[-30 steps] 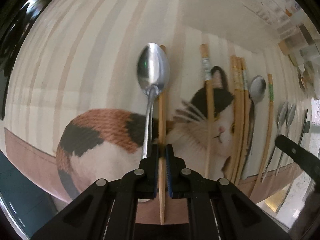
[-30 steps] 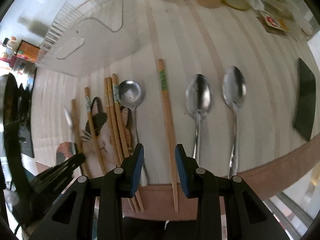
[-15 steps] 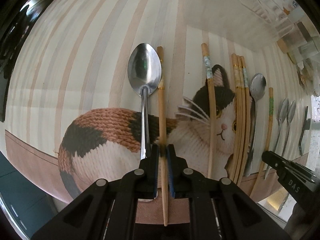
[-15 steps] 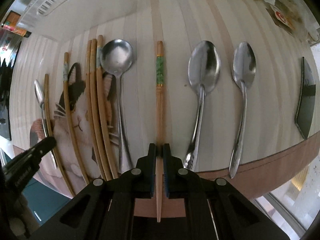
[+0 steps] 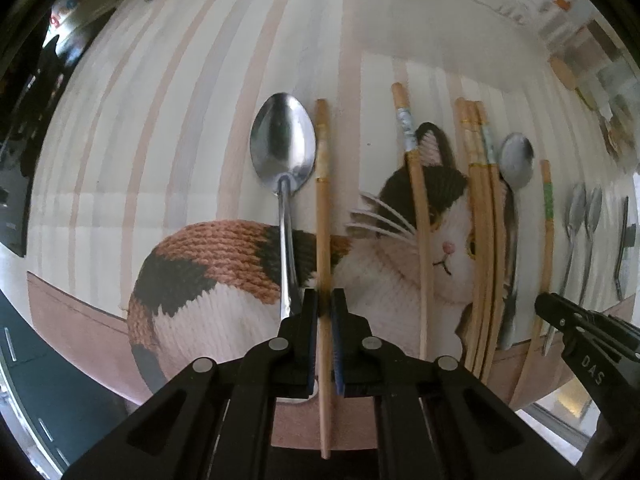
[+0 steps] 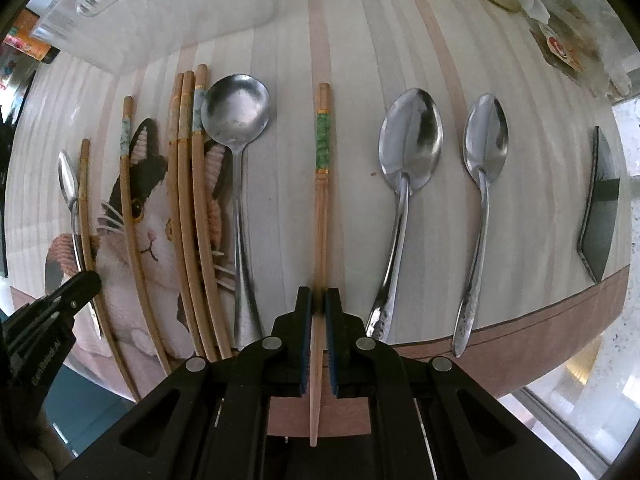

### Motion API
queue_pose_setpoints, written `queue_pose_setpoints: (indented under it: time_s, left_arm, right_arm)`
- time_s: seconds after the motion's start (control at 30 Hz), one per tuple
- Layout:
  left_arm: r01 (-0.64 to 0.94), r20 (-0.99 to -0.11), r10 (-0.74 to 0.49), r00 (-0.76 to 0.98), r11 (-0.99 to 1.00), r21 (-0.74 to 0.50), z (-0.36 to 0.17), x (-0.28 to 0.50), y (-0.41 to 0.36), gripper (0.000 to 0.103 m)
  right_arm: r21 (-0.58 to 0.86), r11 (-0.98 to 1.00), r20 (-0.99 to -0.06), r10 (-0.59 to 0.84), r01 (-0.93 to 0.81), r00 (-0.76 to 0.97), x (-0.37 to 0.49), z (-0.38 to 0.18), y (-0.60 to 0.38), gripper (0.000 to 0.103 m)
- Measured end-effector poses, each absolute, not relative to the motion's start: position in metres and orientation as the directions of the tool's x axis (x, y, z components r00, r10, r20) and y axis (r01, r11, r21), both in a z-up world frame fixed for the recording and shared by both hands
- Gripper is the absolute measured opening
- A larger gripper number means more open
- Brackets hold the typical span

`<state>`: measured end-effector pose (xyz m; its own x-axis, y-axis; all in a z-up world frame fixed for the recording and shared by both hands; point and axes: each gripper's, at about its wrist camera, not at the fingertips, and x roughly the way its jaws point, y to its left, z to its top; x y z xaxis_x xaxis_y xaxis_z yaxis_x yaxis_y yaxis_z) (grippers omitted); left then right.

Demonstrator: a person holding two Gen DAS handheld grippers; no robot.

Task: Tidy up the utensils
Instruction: 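Carry both chopsticks into the clear basket and open both tools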

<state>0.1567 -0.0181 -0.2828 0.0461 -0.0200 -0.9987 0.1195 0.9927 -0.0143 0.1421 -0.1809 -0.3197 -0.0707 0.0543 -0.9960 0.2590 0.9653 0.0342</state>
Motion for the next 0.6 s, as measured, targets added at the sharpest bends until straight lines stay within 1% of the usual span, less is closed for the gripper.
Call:
queue_pose_setpoints:
  time_s: [0.17, 0.37, 0.47, 0.6]
  left_arm:
    - [0.121, -0.993, -0.015, 0.121, 0.993, 0.000, -0.252, 0.142, -0.028, 0.004]
    - [0.119, -0.975, -0.028, 0.219, 0.993, -0.001, -0.196, 0.126, -0.041, 0.004]
    - [0.129, -0.958, -0.063, 0.280, 0.991, -0.027, -0.158, 0.137, -0.045, 0.004]
    - [0.160, -0.932, -0.137, 0.335, 0.983, -0.087, -0.108, 0.170, -0.050, 0.004]
  right_arm:
    - [0.086, 0.960, -0.996, 0.091, 0.265, -0.007, 0.123, -0.295, -0.182, 0.007]
    - [0.159, 0.953, -0.986, 0.140, 0.258, 0.093, 0.112, -0.245, -0.192, 0.006]
    - [0.216, 0.945, -0.970, 0.180, 0.246, 0.161, 0.120, -0.211, -0.204, 0.007]
    - [0.282, 0.932, -0.943, 0.225, 0.227, 0.246, 0.158, -0.166, -0.224, 0.006]
